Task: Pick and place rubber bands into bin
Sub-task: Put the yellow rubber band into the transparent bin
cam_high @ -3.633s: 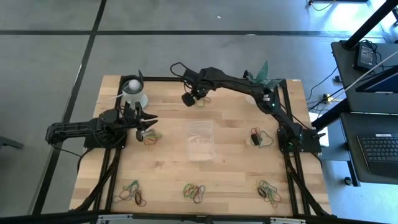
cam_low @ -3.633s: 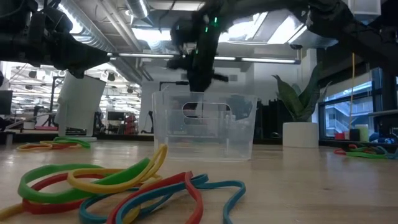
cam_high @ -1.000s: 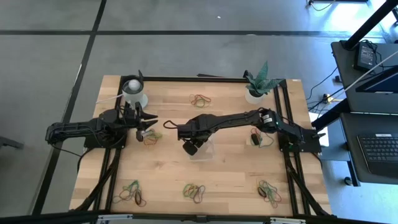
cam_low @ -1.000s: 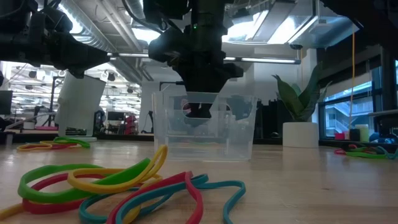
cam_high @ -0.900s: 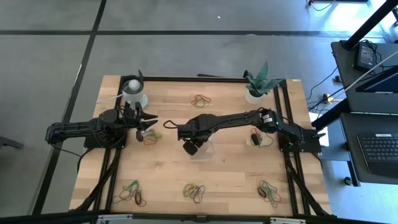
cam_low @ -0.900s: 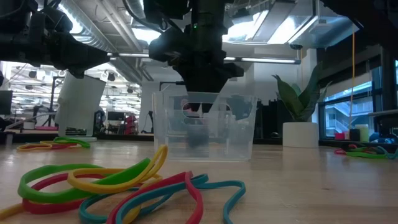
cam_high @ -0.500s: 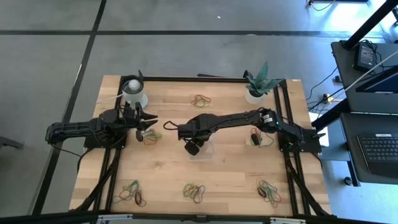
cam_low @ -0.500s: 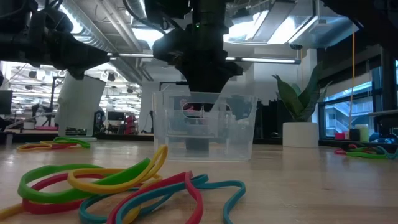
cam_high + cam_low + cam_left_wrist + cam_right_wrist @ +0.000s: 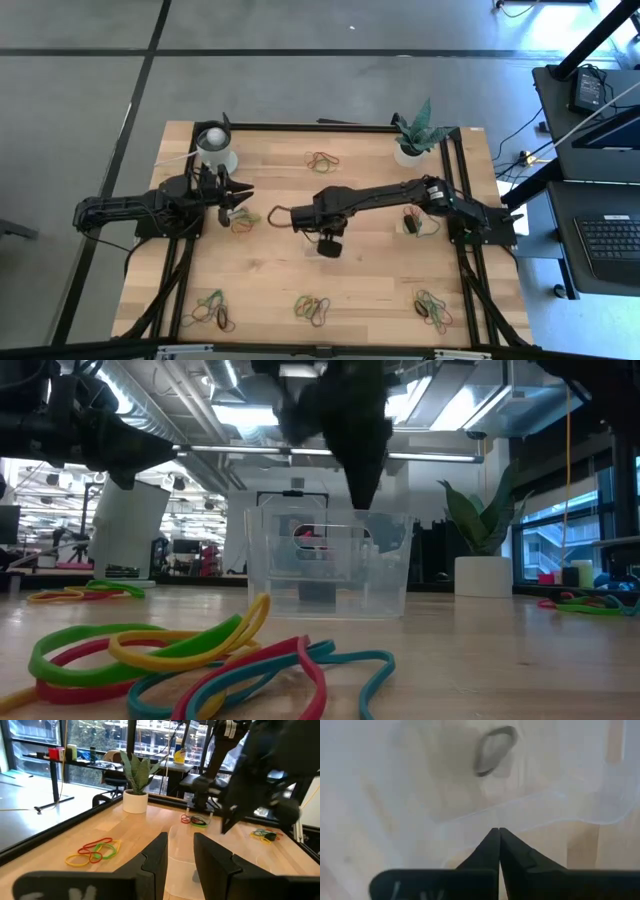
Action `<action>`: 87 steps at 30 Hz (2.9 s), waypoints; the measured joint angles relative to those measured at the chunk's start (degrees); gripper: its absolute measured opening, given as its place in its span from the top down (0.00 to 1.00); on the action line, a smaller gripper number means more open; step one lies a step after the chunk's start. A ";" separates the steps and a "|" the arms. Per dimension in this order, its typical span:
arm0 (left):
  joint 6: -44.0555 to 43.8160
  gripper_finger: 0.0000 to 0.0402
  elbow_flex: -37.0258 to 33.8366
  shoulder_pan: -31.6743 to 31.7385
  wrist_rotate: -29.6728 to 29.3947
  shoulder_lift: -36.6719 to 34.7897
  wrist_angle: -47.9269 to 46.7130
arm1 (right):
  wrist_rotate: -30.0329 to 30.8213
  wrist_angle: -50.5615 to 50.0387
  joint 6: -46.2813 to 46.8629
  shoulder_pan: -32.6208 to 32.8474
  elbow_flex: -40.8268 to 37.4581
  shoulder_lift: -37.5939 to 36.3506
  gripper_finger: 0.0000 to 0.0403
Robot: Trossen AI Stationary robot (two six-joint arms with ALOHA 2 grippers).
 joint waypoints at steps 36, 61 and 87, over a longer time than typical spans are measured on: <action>-2.42 0.83 41.89 -12.83 -19.28 46.53 -13.32 | 4.28 61.20 8.23 0.29 -98.10 -92.81 0.97; -17.73 1.00 59.73 -16.64 -20.52 67.78 -40.36 | 4.11 61.83 4.04 0.31 -98.73 -92.58 0.97; -62.66 0.74 46.71 -11.24 -14.12 68.57 -59.07 | 8.01 65.10 16.32 0.32 -98.73 -92.39 0.97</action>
